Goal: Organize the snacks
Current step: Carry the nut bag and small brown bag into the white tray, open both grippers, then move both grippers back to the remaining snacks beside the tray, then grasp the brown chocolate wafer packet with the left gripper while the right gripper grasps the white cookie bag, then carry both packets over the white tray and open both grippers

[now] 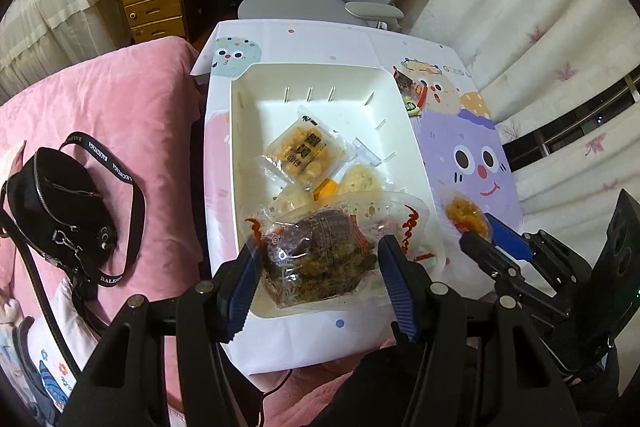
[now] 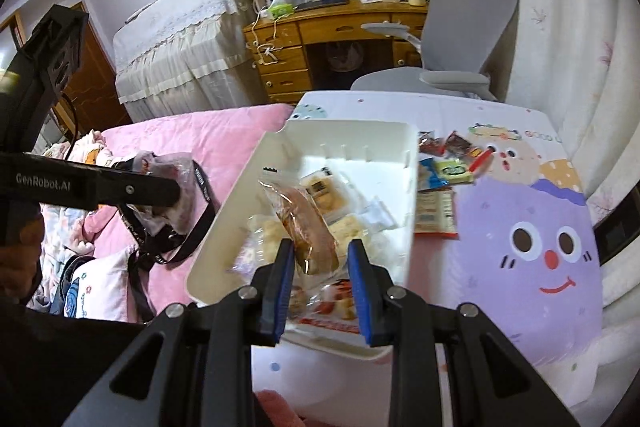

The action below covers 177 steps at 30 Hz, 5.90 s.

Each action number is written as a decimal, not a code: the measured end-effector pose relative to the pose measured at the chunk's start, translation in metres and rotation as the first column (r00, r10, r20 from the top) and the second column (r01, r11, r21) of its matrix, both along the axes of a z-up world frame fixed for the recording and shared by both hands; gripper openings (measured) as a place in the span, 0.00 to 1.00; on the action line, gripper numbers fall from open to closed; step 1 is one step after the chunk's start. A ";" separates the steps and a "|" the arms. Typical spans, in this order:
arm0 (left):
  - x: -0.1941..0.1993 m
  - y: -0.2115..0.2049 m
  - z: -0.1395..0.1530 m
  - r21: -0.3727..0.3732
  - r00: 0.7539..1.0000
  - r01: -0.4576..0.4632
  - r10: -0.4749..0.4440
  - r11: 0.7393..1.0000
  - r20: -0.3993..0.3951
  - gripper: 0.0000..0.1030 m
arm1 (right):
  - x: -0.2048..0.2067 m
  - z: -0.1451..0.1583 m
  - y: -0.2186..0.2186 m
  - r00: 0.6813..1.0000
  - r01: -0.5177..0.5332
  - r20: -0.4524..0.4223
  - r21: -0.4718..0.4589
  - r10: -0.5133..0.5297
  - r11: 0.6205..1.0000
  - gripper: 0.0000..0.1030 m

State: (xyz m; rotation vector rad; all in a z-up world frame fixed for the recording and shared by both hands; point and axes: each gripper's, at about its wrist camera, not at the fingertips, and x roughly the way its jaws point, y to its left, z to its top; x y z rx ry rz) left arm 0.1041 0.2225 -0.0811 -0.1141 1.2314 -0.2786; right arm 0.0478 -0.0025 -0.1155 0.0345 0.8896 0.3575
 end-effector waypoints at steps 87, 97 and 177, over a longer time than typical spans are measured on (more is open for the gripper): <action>0.356 -0.219 -0.150 0.132 0.935 0.072 -0.021 0.989 -0.354 0.77 | 0.171 -0.167 -0.107 0.993 -0.069 -0.093 0.022 0.071 0.997 0.60; 0.370 -0.227 -0.198 0.193 0.906 0.070 0.018 0.979 -0.423 0.77 | 0.188 -0.180 -0.106 0.988 -0.107 -0.107 0.062 0.114 0.992 0.60; 0.276 -0.180 -0.039 0.037 0.972 -0.043 0.050 0.998 -0.229 0.30 | 0.157 -0.040 -0.134 0.998 -0.028 0.061 0.054 0.025 0.998 0.01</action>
